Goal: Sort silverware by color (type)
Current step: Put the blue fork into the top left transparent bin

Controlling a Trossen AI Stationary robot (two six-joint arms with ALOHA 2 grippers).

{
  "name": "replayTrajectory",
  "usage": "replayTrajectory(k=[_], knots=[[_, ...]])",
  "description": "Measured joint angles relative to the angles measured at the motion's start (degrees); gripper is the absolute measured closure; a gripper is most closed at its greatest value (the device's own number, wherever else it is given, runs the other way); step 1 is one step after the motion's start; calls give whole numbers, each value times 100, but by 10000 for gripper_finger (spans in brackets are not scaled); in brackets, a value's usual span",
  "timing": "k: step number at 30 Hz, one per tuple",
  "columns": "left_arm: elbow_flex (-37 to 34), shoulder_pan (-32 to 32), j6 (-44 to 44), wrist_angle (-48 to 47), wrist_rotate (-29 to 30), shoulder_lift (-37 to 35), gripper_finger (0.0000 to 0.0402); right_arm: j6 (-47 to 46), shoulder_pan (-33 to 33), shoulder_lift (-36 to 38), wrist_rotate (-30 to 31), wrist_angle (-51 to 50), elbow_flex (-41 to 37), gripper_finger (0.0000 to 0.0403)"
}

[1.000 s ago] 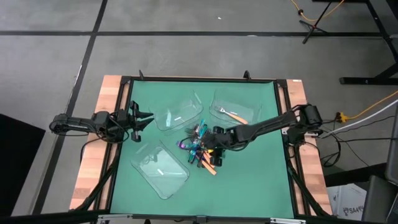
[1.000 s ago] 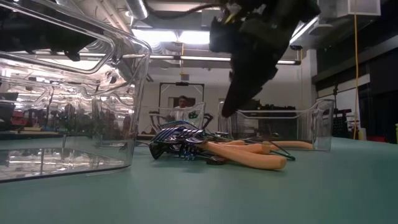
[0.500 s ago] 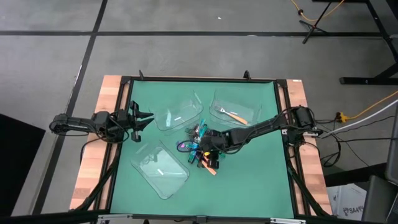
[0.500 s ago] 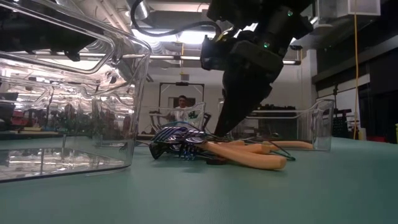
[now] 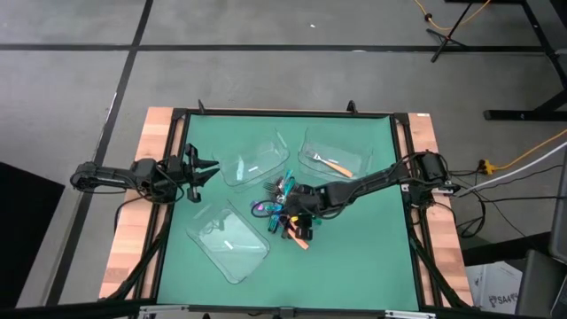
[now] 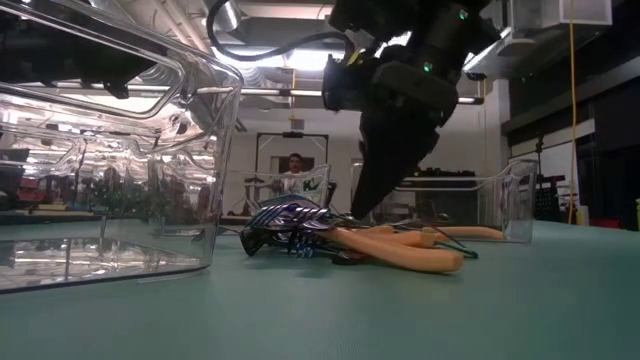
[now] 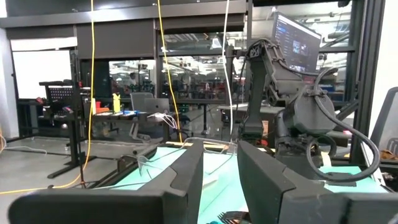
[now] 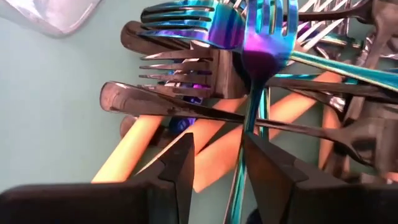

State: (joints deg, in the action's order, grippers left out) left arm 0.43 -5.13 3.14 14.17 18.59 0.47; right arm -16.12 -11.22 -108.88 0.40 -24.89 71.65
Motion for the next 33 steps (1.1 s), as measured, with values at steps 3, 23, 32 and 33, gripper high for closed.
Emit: replayTrajectory(k=[3,23,32,33], knots=[[0,1,0,0,0,0,309,42,-2,0,171,-454,257,272],[0,0,-2,0,0,0,309,140,0,0,455,49,-73,272],[0,0,0,-2,0,0,309,138,0,0,500,180,-250,272],[0,2,-1,0,1,0,309,138,0,0,500,230,-268,272]])
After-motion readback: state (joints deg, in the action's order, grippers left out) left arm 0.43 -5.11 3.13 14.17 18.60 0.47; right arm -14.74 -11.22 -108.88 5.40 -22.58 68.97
